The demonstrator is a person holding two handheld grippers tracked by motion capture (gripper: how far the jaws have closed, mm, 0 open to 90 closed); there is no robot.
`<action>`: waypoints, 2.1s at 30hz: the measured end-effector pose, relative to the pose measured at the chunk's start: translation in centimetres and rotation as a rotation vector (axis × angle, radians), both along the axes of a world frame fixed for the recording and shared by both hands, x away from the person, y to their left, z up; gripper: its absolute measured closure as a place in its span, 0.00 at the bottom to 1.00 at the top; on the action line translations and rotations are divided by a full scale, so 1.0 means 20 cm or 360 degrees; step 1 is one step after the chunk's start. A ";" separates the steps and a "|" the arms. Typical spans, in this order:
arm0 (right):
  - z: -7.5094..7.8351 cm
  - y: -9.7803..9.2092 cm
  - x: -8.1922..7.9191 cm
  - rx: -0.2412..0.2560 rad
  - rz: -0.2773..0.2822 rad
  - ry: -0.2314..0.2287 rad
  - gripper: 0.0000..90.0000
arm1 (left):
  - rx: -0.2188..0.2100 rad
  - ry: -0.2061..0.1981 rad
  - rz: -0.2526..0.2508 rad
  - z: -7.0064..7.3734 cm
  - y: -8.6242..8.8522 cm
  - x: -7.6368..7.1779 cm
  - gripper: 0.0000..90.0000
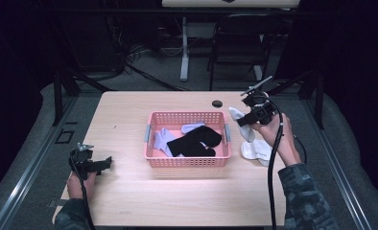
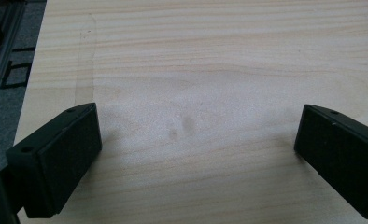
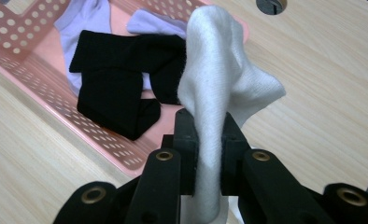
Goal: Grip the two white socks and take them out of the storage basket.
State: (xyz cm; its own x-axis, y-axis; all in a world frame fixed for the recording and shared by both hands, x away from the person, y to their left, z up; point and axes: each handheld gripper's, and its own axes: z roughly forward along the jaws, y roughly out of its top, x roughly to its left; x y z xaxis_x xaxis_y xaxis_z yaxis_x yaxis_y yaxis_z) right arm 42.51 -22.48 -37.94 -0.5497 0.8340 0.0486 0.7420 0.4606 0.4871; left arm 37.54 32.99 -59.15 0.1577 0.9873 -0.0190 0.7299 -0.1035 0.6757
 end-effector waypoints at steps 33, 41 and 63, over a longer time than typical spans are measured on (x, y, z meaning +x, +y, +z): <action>-0.07 -0.34 0.03 0.0009 -0.0244 0.0031 0.91 | 0.0000 0.0000 0.0000 0.00 0.00 0.00 0.01; -0.14 -0.39 0.06 0.0015 -0.0293 0.0076 0.92 | 0.0000 0.0001 0.0000 0.00 0.00 0.00 0.01; -0.70 -0.43 0.22 0.0017 -0.0453 0.0387 0.90 | 0.0000 0.0001 0.0000 0.00 0.00 0.00 0.01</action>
State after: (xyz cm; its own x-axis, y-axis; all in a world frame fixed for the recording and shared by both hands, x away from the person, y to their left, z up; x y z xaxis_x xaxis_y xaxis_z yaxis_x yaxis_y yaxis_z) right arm 46.87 -31.12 -51.85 -0.2672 0.9505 0.1588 0.9343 0.2151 0.2844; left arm 37.54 32.99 -59.14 0.1578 0.9873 -0.0191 0.7301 -0.1036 0.6754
